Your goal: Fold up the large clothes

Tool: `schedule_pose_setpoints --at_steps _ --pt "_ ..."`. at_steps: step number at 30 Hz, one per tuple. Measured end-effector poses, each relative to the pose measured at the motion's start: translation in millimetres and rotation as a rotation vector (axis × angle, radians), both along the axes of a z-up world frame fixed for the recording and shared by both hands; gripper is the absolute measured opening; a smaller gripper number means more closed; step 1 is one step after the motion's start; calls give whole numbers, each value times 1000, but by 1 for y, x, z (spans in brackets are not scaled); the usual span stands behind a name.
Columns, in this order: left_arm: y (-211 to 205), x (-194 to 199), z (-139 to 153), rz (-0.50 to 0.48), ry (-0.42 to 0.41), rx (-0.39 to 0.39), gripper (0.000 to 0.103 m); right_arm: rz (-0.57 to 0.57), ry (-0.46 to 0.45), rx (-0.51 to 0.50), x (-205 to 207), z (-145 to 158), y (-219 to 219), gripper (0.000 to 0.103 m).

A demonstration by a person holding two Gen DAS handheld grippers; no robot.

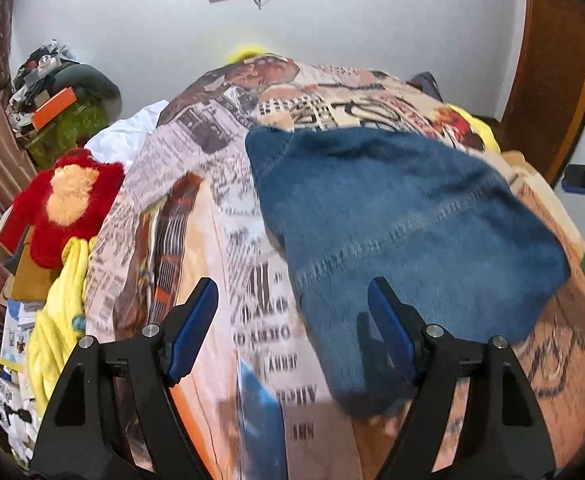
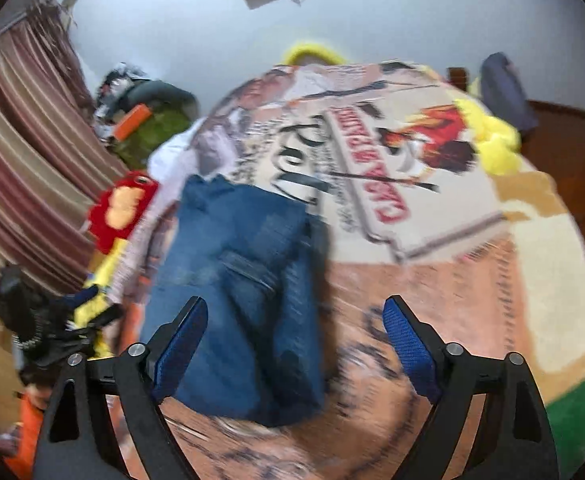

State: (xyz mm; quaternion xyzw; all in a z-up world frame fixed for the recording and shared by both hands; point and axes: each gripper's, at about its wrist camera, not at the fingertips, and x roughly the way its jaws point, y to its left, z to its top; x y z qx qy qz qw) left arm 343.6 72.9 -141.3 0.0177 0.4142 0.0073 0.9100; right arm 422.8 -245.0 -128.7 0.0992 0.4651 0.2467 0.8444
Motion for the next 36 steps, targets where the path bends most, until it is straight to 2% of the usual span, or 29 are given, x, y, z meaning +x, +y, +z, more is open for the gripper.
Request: schedule_pose_setpoints --at_steps 4,5,6,10,13,17,21,24,26,28,32,36 --pt "3 28 -5 2 13 -16 77 50 47 16 27 -9 32 74" --pt "3 34 -8 4 22 -24 77 55 66 10 35 -15 38 68" --pt "4 41 -12 4 32 -40 77 60 105 8 46 -24 45 61" --pt "10 65 -33 23 89 -114 77 57 217 60 74 -54 55 54" --pt "14 75 -54 33 136 -174 77 70 189 28 82 -59 62 42" --pt "15 72 -63 24 136 -200 78 101 105 -20 87 -50 68 19" --pt "7 68 -62 10 113 -135 78 101 51 -29 91 -37 72 18" --pt "-2 64 -61 1 85 -72 78 106 -15 -147 89 -49 80 19" --pt "-3 65 -62 -7 80 -57 79 125 -53 -206 87 -62 83 19" --pt "-1 66 -63 -6 88 -66 79 120 -64 -205 88 -68 77 19" --pt "4 66 -59 -1 116 -102 78 91 -11 -171 88 -59 69 19" --pt "3 50 -43 -16 106 -117 78 80 -52 -245 65 -33 71 19"
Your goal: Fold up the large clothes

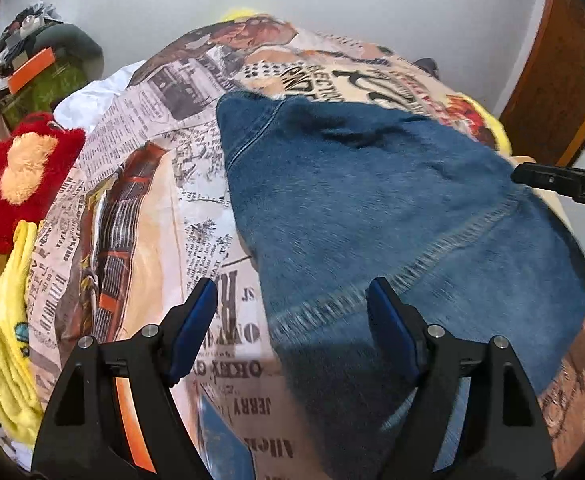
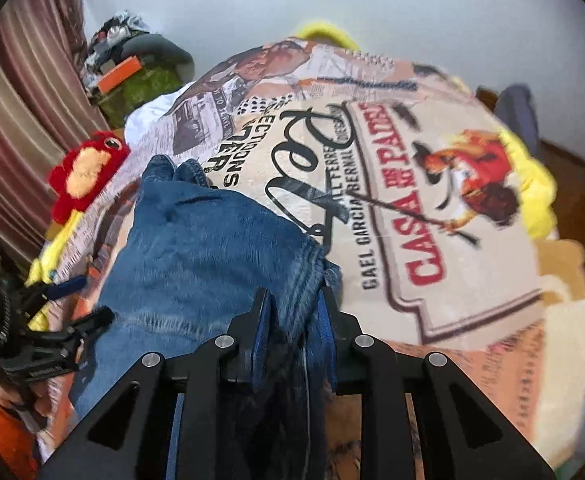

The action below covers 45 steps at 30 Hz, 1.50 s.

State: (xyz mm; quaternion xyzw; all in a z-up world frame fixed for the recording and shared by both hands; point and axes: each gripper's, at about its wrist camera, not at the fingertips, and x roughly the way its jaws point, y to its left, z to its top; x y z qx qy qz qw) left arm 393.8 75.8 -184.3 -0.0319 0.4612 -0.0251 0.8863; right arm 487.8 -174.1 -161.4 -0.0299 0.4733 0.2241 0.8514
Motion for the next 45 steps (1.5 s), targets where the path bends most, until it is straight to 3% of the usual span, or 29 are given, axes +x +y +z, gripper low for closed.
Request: schedule_pose_setpoints --at_steps 4,10,11,12,13,14,20,23,27,30,33,39,45 --pt "-11 -17 4 -32 -2 -15 78 61 3 25 -28 11 -1 19" --pt "-16 -36 -6 -37 9 -19 81 105 18 -6 -59 -25 -8 22" --pt "-15 -40 -6 -36 10 -31 81 99 -1 7 -63 -28 -16 37" --pt "-13 -44 -6 -35 10 -38 83 68 -16 -23 -66 -30 -23 71" --pt "-12 -47 -6 -36 12 -37 85 28 -32 -66 -67 -30 -27 86" --pt "-12 -52 -6 -39 13 -25 88 -16 -51 -107 -68 -32 -34 95" --pt "-1 -69 2 -20 7 19 89 -73 62 -112 -66 -44 -76 94" --pt "9 -69 10 21 -7 40 89 -83 64 -60 -70 -34 -88 94" --pt "24 -60 21 64 -33 12 89 -60 27 71 -69 -1 -83 94" --pt "34 -47 23 82 -23 -82 89 -33 24 147 -62 13 -70 95" --pt "41 -31 14 86 19 -238 89 8 71 214 -49 12 -54 95" --pt "39 2 -29 80 162 -440 89 30 254 233 -18 -32 -29 95" --pt "35 28 -57 75 224 -594 90 78 397 296 5 -70 -9 95"
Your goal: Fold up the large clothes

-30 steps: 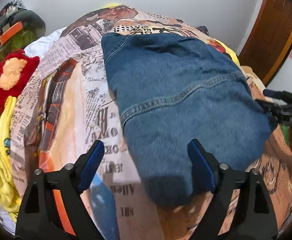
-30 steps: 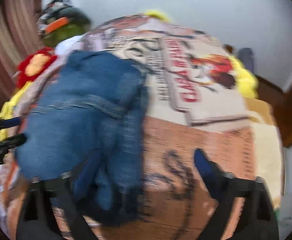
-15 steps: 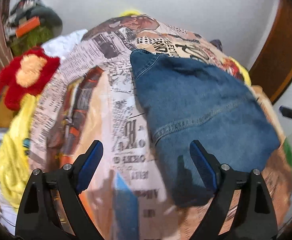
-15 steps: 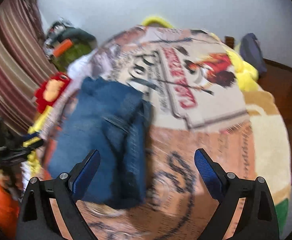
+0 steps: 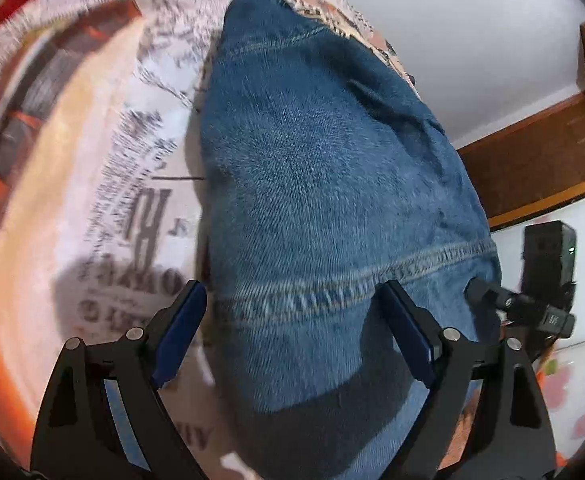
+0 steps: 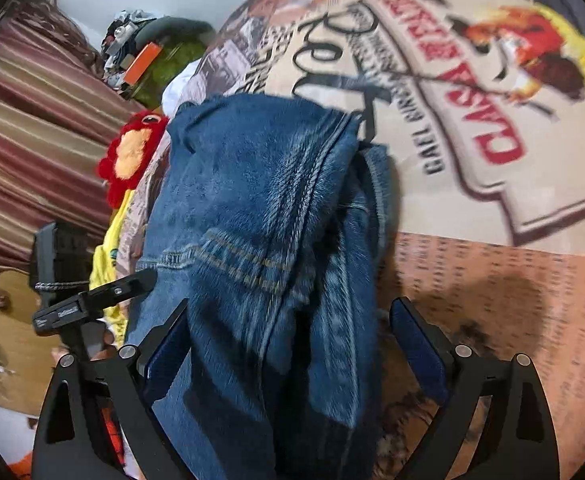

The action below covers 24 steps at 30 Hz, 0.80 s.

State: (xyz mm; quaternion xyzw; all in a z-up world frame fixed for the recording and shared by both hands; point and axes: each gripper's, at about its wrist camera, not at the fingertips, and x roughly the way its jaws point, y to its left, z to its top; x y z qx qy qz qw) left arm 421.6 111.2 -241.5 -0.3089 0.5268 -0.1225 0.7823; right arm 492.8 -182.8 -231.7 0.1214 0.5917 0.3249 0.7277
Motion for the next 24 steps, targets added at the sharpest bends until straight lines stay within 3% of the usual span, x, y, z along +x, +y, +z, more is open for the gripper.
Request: schedule_pose_setpoints --at_steps 4,7,11,15,18,24 --pt "-6 14 -11 -13 12 -54 94 6 32 27 10 -13 9 94" --pt "-10 21 -10 -11 3 -40 93 12 31 45 14 -13 15 84" --pt "-16 22 0 -10 -24 5 79 13 15 37 13 -7 18 66" --pt "-23 9 22 -26 -75 49 59 14 -42 -8 4 9 22 53" --pt "-23 -3 42 -33 -108 71 54 18 -68 -15 -3 24 23 47" --pt "-29 -35 99 -53 -234 202 52 26 -158 -13 -25 67 33 45"
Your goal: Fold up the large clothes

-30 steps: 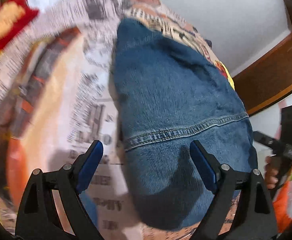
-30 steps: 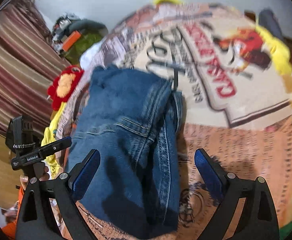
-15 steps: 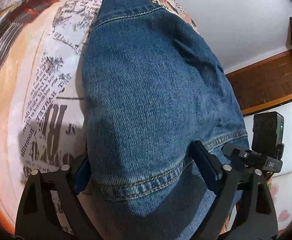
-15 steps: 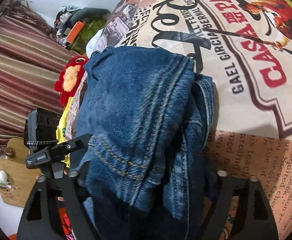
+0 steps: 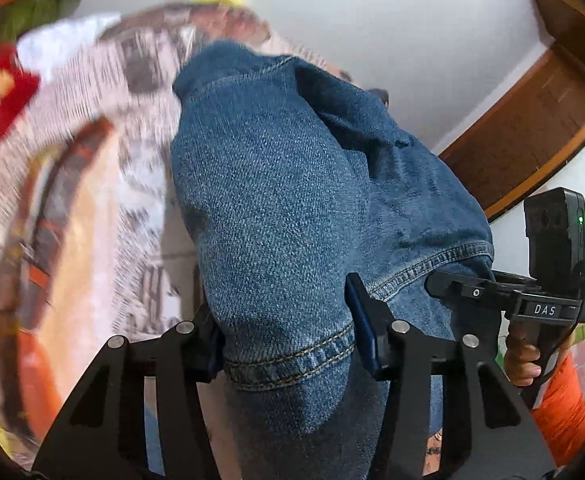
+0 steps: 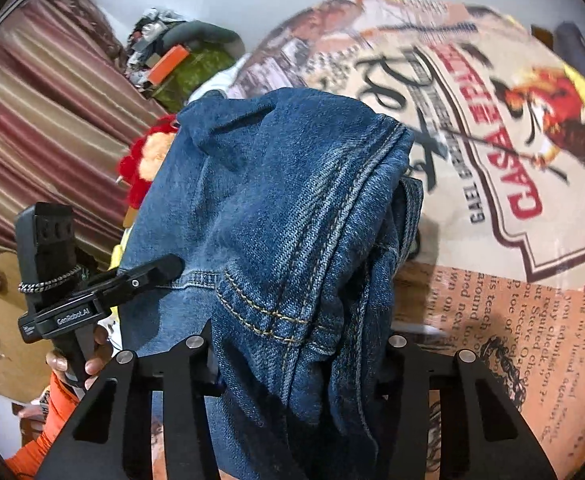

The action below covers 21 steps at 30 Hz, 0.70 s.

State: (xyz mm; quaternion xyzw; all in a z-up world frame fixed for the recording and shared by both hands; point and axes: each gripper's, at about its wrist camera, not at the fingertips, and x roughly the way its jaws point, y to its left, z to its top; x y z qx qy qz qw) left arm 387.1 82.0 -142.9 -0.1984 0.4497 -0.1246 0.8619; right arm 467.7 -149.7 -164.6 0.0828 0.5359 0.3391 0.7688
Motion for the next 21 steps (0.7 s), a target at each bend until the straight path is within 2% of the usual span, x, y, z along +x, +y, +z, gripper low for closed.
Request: schedule_pose_setpoints --at_steps 6,11,16,21 --pt "21 -37 49 29 -91 7 52 19 -84 36 -22 54 23 45" --pt "52 -68 76 69 -139 19 52 48 -135 51 -44 80 50 45" --pt "86 -88 78 113 -127 27 52 86 -132 56 -61 85 87 45" --pt "119 -104 62 153 -79 29 52 117 -81 58 -76 67 123 45"
